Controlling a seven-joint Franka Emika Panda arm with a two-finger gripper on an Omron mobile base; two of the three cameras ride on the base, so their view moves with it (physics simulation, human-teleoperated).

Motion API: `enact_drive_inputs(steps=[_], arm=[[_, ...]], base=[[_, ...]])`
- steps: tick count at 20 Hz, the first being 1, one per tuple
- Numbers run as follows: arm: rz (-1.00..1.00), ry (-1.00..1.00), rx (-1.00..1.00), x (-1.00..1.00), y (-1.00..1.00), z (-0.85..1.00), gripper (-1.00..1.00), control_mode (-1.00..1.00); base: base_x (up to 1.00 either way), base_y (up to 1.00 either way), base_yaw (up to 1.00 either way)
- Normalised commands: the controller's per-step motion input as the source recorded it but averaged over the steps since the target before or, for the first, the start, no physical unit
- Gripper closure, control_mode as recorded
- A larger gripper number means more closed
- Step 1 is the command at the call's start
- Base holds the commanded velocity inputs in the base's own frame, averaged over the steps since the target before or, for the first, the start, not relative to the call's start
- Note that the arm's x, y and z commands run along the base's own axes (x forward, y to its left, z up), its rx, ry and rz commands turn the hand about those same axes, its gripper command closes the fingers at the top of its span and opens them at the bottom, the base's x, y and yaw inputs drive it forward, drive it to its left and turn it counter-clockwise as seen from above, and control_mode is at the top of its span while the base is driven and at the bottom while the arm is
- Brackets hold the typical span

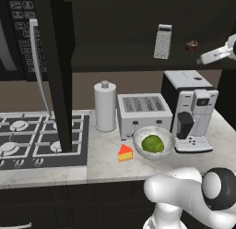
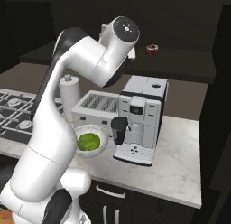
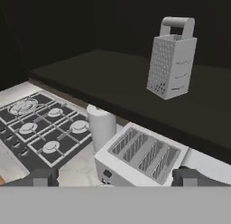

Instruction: Pick the cheese from the fridge and the cheese grater from the cabinet and place them next to the salad bowl.

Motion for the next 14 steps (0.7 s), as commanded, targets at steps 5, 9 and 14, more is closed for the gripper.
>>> enact_drive_inputs(steps=[5,9,14], arm=[[0.03,0.0,0.0,0.67,-0.12,0.01,-1.0,-1.0],[0.02,0.0,0.0,0.79,-0.14,0.0,-1.0,-1.0],[0.02,0.0,0.0,0.7,-0.09,0.0,-1.0,-1.0]], base=[[0.0,0.0,0.0],[0.0,0.0,0.0],[0.0,0.0,0.0]])
